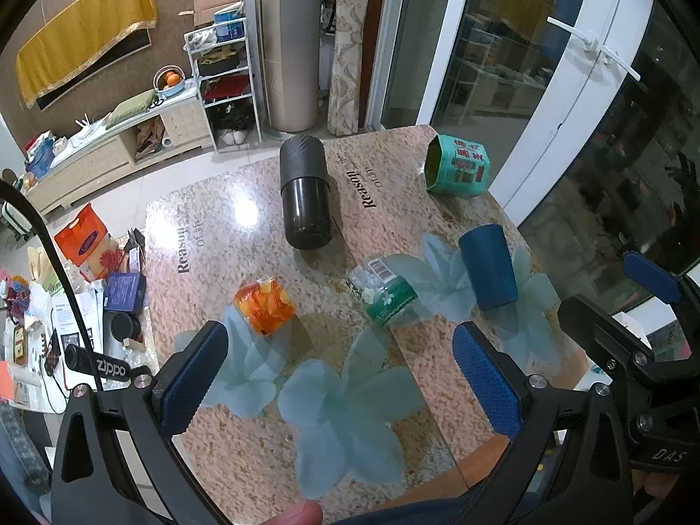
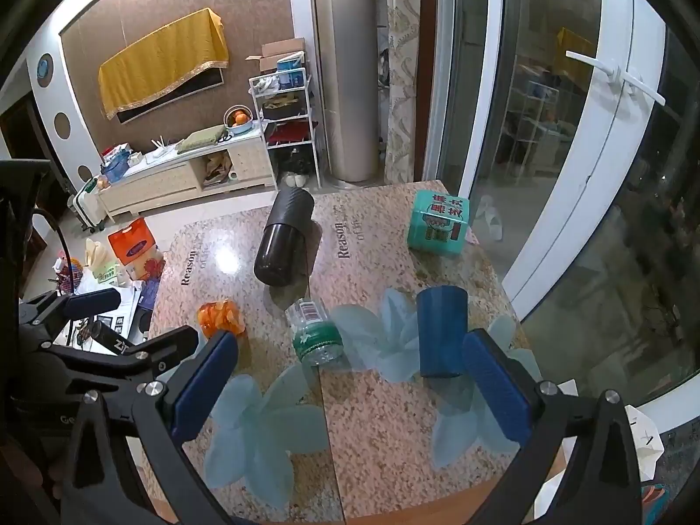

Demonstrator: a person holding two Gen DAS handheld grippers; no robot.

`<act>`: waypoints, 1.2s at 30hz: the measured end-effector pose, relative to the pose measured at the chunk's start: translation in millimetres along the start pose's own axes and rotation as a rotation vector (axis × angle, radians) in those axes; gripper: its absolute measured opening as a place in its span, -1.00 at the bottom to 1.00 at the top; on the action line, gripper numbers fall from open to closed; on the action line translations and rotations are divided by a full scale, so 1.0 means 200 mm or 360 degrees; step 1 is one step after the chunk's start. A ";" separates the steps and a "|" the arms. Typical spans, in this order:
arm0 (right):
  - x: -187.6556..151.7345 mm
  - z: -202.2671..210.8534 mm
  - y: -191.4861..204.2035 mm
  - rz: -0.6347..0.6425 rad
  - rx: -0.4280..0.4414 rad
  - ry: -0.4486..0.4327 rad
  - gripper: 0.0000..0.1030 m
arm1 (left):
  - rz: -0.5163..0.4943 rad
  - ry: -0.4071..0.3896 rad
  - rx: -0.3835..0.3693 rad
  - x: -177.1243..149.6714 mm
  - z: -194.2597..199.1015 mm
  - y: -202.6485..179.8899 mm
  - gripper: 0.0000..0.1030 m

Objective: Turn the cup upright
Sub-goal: 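Move the right tool toward the black tumbler lying on its side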

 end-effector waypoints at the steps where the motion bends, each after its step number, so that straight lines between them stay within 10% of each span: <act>1: 0.00 0.00 0.00 0.0000 -0.0001 0.0003 1.00 | -0.0002 -0.0001 -0.0001 0.00 0.00 0.00 1.00; 36: 0.06 -0.20 0.08 0.0059 0.0088 0.0199 1.00 | 0.0166 0.0156 -0.0041 -0.05 -0.18 0.18 1.00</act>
Point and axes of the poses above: each gripper's, at about its wrist camera, not at the fingertips, and z roughly against the way its jaws point, y to its left, x to its top, the point moved 7 cm from there along -z, roughly the way its jaws point, and after that the axes turned 7 degrees about -y, right-handed, at the moved point
